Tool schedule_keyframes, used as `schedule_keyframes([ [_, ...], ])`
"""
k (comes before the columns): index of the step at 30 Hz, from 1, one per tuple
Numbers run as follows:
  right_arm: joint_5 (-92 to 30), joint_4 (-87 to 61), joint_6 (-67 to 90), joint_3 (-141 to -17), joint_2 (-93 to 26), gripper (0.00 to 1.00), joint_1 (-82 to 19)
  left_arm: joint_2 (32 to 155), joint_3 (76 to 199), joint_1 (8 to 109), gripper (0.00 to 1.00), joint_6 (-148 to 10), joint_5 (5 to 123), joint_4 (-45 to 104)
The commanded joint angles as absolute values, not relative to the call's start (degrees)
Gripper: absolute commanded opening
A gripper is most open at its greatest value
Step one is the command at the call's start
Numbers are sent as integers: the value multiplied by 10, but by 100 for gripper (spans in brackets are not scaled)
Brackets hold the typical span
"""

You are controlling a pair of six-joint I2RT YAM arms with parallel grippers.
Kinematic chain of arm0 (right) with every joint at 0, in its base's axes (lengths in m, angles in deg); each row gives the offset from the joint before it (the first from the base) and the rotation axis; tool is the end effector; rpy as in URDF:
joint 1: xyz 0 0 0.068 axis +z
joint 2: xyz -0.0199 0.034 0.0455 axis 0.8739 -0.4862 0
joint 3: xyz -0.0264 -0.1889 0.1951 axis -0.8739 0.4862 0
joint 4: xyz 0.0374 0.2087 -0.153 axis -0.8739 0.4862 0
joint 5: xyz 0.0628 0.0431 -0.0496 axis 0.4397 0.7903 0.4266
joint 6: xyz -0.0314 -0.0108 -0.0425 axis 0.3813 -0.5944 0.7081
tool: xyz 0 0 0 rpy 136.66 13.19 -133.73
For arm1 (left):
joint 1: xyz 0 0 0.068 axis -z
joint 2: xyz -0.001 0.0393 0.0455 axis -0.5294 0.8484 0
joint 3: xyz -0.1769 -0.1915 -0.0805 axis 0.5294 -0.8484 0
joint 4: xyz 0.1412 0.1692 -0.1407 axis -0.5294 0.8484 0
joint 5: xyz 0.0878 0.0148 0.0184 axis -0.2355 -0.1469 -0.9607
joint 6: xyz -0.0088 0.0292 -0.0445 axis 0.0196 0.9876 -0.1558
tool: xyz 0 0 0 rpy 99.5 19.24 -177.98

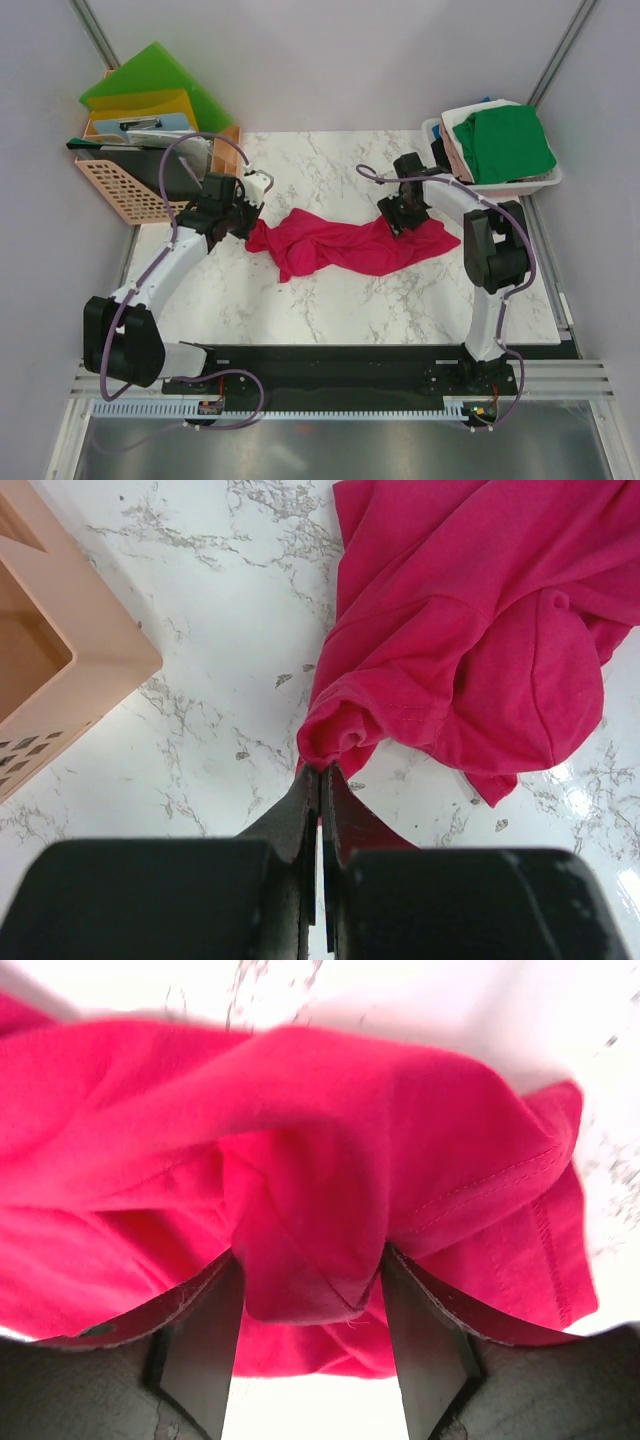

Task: Fold and stack the t-shirts
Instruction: Flatten out the tshirt

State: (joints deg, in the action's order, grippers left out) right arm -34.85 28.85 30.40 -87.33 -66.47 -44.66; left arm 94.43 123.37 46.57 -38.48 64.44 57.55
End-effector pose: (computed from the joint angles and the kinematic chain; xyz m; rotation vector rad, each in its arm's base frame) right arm 0.3856 0.1148 0.1784 -0.7085 2.7512 0.1054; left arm 0.2773 -0.0779 0.2718 0.7398 2.2250 -0.1422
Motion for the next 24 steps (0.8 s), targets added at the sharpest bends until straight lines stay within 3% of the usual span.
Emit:
schedule_keyframes([
  [1,-351,269,288,-914,-666,63,-455,927,1228,468,2,-365,632,558],
  [24,-381,295,324,-886,-604,62,-466,942,1235,472,2,-364,628,554],
])
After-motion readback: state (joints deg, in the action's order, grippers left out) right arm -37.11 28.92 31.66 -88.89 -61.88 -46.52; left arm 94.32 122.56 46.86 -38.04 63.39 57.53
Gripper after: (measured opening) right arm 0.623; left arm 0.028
